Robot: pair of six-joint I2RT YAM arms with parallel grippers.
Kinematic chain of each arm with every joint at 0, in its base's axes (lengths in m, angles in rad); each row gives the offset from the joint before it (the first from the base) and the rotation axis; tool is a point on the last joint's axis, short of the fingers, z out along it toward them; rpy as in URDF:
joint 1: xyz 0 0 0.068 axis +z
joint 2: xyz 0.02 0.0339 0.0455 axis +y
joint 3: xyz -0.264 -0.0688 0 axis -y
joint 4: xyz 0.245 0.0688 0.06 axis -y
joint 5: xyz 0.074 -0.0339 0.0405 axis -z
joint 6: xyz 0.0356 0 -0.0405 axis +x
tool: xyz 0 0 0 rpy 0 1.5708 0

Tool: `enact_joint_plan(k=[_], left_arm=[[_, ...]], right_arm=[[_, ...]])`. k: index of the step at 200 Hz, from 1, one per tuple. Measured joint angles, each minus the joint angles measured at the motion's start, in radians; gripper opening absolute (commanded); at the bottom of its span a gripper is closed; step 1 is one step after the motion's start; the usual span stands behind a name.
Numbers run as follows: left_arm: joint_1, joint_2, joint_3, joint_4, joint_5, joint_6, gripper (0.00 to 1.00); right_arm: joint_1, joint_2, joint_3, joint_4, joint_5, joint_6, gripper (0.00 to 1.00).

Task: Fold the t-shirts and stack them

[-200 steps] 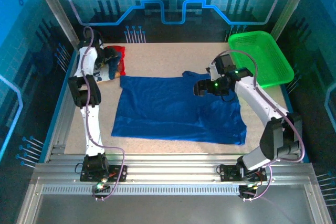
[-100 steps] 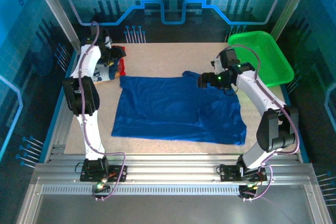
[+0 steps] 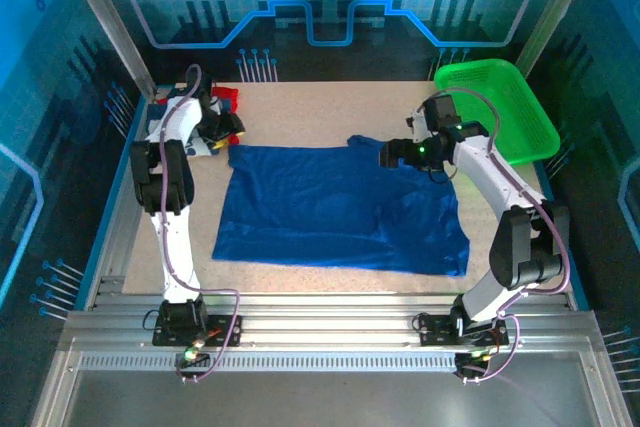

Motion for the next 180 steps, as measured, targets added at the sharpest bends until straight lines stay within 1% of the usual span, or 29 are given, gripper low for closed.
enact_joint_plan(k=[43, 64, 80, 113, 133, 151, 163, 180], left_arm=[[-0.021, 0.019, -0.018, 0.004, 0.000, -0.021, 0.62], [-0.035, 0.019, -0.029, 0.002, -0.007, -0.025, 0.59], [-0.042, 0.020, -0.032, -0.001, -0.024, -0.036, 0.57], [-0.042, 0.021, -0.052, 0.000, -0.073, -0.047, 0.56], [-0.044, 0.029, -0.046, -0.003, -0.090, -0.048, 0.54], [-0.052, 0.050, -0.010, -0.026, -0.111, -0.048, 0.46], [-0.058, 0.064, 0.014, -0.045, -0.132, -0.052, 0.37], [-0.063, 0.082, 0.041, -0.055, -0.141, -0.064, 0.21]], right_arm=[[-0.018, 0.011, 0.003, 0.006, 0.000, 0.000, 0.97], [-0.020, 0.024, 0.005, 0.010, 0.000, 0.000, 0.96], [-0.020, 0.031, 0.005, 0.013, 0.000, 0.000, 0.96], [-0.029, 0.033, 0.005, 0.014, -0.001, 0.000, 0.96], [-0.039, 0.033, 0.005, 0.014, -0.001, 0.000, 0.96], [-0.049, 0.040, 0.008, 0.016, -0.001, 0.000, 0.96], [-0.054, 0.060, 0.025, 0.013, 0.001, 0.000, 0.96], [-0.060, 0.116, 0.087, -0.002, 0.028, 0.000, 0.95]])
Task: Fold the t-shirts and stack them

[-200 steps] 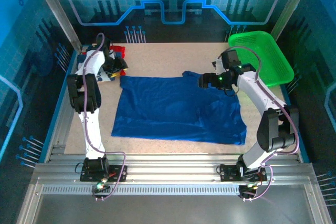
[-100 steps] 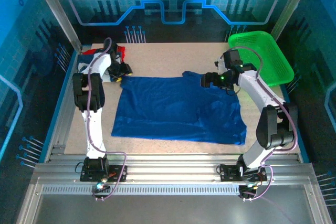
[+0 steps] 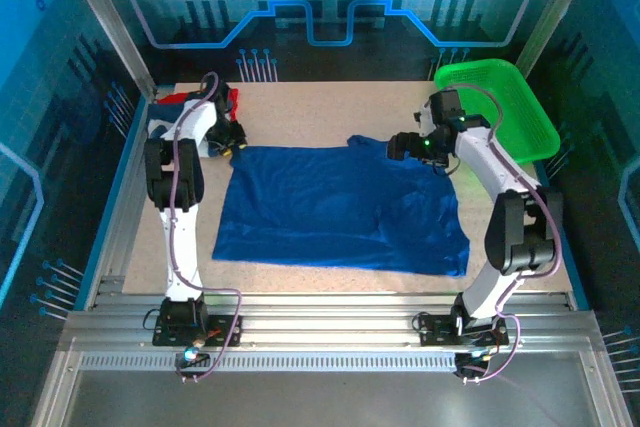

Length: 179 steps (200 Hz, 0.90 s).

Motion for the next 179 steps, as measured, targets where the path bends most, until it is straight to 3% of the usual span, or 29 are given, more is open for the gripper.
enact_joint_plan(k=[27, 68, 145, 179], left_arm=[[-0.013, 0.006, 0.009, 0.009, 0.011, -0.008, 0.00], [-0.048, -0.077, -0.133, 0.092, 0.090, -0.010, 0.00], [-0.077, -0.370, -0.435, 0.220, 0.171, -0.029, 0.00], [-0.087, -0.401, -0.492, 0.257, 0.190, -0.036, 0.00]], right_arm=[[-0.002, 0.121, 0.139, -0.030, 0.072, 0.000, 0.94], [-0.008, 0.351, 0.381, -0.102, 0.183, 0.003, 0.88], [-0.011, 0.623, 0.655, -0.197, 0.220, 0.003, 0.84], [-0.010, 0.708, 0.742, -0.230, 0.226, 0.003, 0.74]])
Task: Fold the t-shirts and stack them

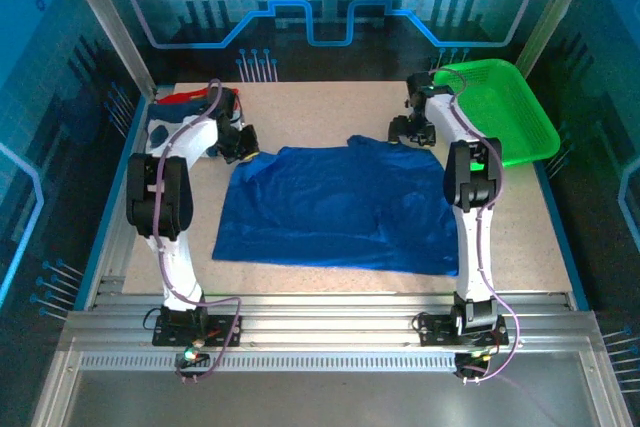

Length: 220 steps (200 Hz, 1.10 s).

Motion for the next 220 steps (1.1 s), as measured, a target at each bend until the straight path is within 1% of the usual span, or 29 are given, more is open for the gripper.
enact_joint_plan(k=[10, 17, 33, 42, 47, 53, 70, 93, 127, 157, 173, 209, 220], left_arm=[[-0.004, -0.001, -0.008, 0.003, 0.002, 0.000, 0.00], [-0.007, -0.002, -0.013, 0.008, 0.004, 0.000, 0.00], [-0.013, -0.005, -0.019, 0.013, 0.005, 0.000, 0.00], [-0.017, -0.010, -0.019, 0.016, 0.005, 0.000, 0.00], [-0.018, -0.011, -0.019, 0.018, 0.005, 0.000, 0.00], [-0.021, -0.016, -0.019, 0.019, 0.005, 0.000, 0.00], [-0.026, -0.036, -0.025, 0.031, 0.005, 0.000, 0.00], [-0.029, -0.077, -0.056, 0.041, 0.005, 0.000, 0.00], [-0.029, -0.128, -0.121, 0.061, 0.005, -0.003, 0.00], [-0.029, -0.156, -0.199, 0.087, 0.005, -0.024, 0.00], [-0.029, -0.167, -0.234, 0.092, 0.008, -0.030, 0.00], [-0.030, -0.193, -0.323, 0.121, 0.016, -0.058, 0.00], [-0.031, -0.202, -0.351, 0.124, 0.016, -0.063, 0.00]], right_arm=[[0.000, 0.019, 0.012, -0.003, 0.000, -0.002, 0.68], [0.001, 0.027, 0.013, -0.007, -0.001, -0.006, 0.59], [0.000, 0.035, 0.014, -0.017, 0.013, 0.001, 0.25], [-0.001, 0.035, 0.014, -0.016, 0.008, 0.005, 0.12], [-0.001, 0.035, 0.013, -0.014, 0.005, 0.006, 0.06], [0.000, 0.034, 0.009, -0.009, 0.002, 0.010, 0.02], [0.002, 0.010, -0.031, 0.024, -0.001, 0.017, 0.00], [0.002, -0.070, -0.155, 0.080, -0.001, 0.024, 0.00], [0.023, -0.266, -0.383, 0.170, 0.006, 0.034, 0.00], [0.078, -0.461, -0.593, 0.255, 0.018, 0.058, 0.00], [0.109, -0.533, -0.686, 0.280, 0.022, 0.073, 0.00], [0.156, -0.609, -0.878, 0.319, 0.024, 0.107, 0.01], [0.163, -0.616, -0.935, 0.320, 0.024, 0.124, 0.05]])
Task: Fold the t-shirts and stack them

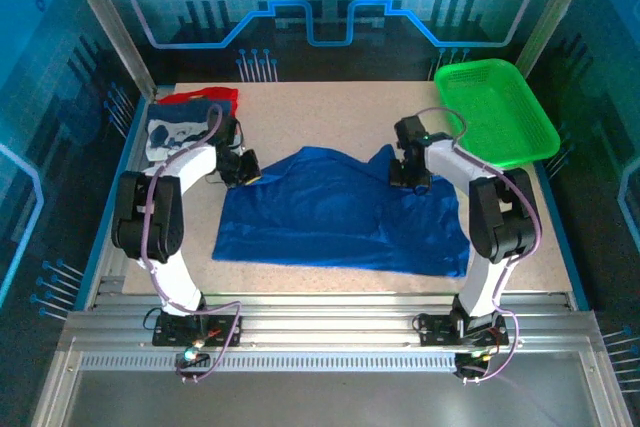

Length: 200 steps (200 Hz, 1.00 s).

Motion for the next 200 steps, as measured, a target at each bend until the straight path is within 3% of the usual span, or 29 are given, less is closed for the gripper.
enact_joint_plan(k=[28, 48, 72, 105, 141, 174, 200], left_arm=[[-0.002, -0.012, -0.056, 0.018, 0.000, -0.014, 0.00], [-0.005, -0.013, -0.082, 0.027, 0.003, -0.015, 0.00], [-0.006, -0.013, -0.091, 0.027, 0.008, -0.014, 0.00], [-0.011, -0.018, -0.092, 0.034, 0.011, -0.015, 0.00], [-0.015, -0.037, -0.098, 0.049, 0.015, -0.024, 0.00], [-0.020, -0.043, -0.112, 0.063, 0.014, -0.047, 0.00], [-0.029, -0.043, -0.123, 0.071, 0.010, -0.068, 0.00]], right_arm=[[0.002, -0.003, -0.091, -0.005, -0.027, 0.019, 0.32], [0.000, -0.039, -0.093, -0.003, -0.045, 0.022, 0.58], [-0.035, -0.153, -0.093, 0.002, -0.070, 0.036, 0.69], [-0.167, -0.248, -0.008, -0.002, -0.117, 0.030, 0.68], [-0.297, -0.087, 0.129, 0.006, -0.214, -0.003, 0.61], [-0.305, 0.067, 0.131, 0.010, -0.333, -0.029, 0.53], [-0.290, 0.097, 0.114, 0.018, -0.412, -0.050, 0.50]])
